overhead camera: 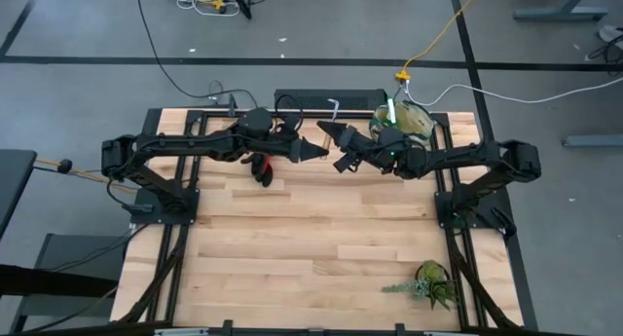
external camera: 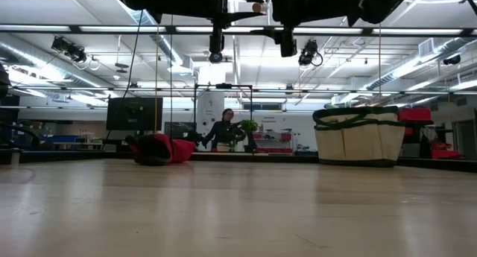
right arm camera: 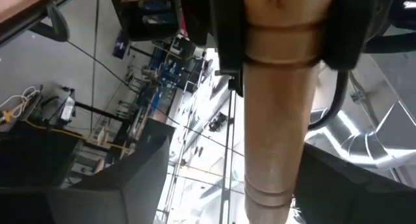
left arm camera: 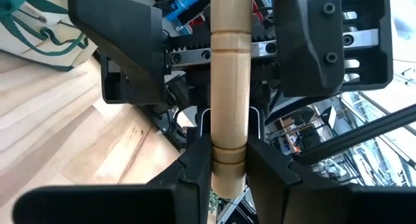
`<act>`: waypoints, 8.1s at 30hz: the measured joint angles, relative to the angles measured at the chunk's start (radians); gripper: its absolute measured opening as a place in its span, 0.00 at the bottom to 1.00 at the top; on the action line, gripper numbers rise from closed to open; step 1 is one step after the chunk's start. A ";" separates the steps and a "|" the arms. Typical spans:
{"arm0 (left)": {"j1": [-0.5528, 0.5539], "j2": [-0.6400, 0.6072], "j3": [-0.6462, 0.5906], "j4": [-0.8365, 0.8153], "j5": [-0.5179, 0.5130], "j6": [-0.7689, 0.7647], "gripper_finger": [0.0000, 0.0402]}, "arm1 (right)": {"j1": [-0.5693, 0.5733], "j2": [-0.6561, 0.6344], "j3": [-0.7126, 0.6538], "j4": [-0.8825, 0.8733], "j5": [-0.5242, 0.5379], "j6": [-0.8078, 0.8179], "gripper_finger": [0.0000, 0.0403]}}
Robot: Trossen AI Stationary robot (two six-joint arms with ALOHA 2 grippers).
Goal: Pick & Place Garden tools in Gardening bag
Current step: Put the brown hand rake into the gardening bag
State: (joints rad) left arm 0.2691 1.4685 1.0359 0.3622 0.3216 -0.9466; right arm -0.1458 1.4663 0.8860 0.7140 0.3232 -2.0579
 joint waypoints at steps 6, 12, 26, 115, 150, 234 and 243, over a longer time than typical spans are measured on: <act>0.000 0.000 0.000 0.000 0.005 0.000 0.22 | 0.021 0.000 0.000 0.005 0.050 -0.004 0.74; 0.000 0.000 0.000 0.000 0.005 0.000 0.22 | 0.054 0.000 0.000 0.005 0.165 0.006 0.74; 0.000 0.000 0.000 0.001 -0.003 -0.001 0.22 | 0.088 -0.001 0.000 0.032 0.306 0.062 0.74; -0.004 -0.001 0.000 0.126 0.022 -0.011 0.50 | 0.127 -0.002 -0.002 0.110 0.324 0.000 0.18; 0.081 -0.005 0.000 -0.029 -0.022 0.259 0.50 | 0.127 -0.084 -0.002 0.208 0.558 0.191 0.18; 0.080 -0.070 0.000 -0.091 -0.114 0.558 0.35 | -0.147 -0.297 0.005 -0.305 0.399 1.276 0.17; 0.080 -0.070 0.000 -0.091 -0.114 0.562 0.35 | -0.147 -0.297 0.005 -0.402 0.279 1.455 0.18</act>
State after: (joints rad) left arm 0.3492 1.3987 1.0359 0.2713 0.2077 -0.3847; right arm -0.2924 1.1690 0.8906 0.3117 0.6018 -0.6029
